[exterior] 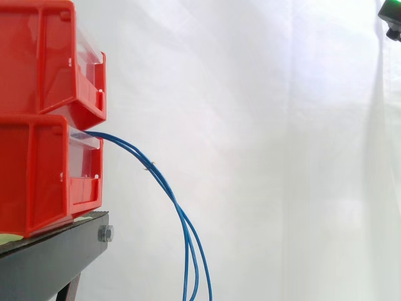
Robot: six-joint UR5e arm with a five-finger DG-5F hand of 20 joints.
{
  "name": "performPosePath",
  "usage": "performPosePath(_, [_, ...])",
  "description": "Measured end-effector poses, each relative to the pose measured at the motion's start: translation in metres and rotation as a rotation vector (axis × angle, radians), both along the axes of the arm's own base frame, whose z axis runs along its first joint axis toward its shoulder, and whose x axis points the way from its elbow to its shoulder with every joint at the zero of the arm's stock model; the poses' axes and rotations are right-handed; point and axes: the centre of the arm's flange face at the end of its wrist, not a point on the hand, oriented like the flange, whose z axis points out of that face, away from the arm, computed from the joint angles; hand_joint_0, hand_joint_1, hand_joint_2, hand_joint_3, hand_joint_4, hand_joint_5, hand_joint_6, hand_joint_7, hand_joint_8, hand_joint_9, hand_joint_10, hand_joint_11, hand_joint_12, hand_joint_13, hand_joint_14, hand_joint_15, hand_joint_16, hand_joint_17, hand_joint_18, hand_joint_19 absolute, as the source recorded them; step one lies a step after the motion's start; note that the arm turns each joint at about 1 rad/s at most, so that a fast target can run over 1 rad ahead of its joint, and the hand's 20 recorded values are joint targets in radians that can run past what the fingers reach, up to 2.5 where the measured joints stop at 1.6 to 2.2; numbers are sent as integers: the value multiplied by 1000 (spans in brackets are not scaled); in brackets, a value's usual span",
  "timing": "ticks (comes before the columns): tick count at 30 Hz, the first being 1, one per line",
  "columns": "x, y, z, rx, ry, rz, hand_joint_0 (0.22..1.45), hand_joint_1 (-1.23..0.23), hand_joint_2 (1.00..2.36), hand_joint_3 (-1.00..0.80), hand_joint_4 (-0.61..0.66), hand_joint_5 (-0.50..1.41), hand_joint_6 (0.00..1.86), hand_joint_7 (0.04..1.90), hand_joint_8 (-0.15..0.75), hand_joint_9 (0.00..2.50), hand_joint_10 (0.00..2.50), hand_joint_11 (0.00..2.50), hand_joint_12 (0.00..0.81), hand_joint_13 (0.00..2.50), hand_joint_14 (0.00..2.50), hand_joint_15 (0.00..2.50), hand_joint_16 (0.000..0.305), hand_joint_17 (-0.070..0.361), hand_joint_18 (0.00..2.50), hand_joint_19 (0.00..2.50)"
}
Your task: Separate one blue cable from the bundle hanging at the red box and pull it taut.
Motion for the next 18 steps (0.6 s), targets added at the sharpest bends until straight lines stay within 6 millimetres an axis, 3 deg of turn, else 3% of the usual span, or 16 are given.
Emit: performPosePath(18, [0, 1, 0, 0, 1, 0, 502, -696, 1000, -500, 183, -219, 502, 736, 242, 556, 5, 172, 299, 525, 7, 187, 38, 85, 637, 515])
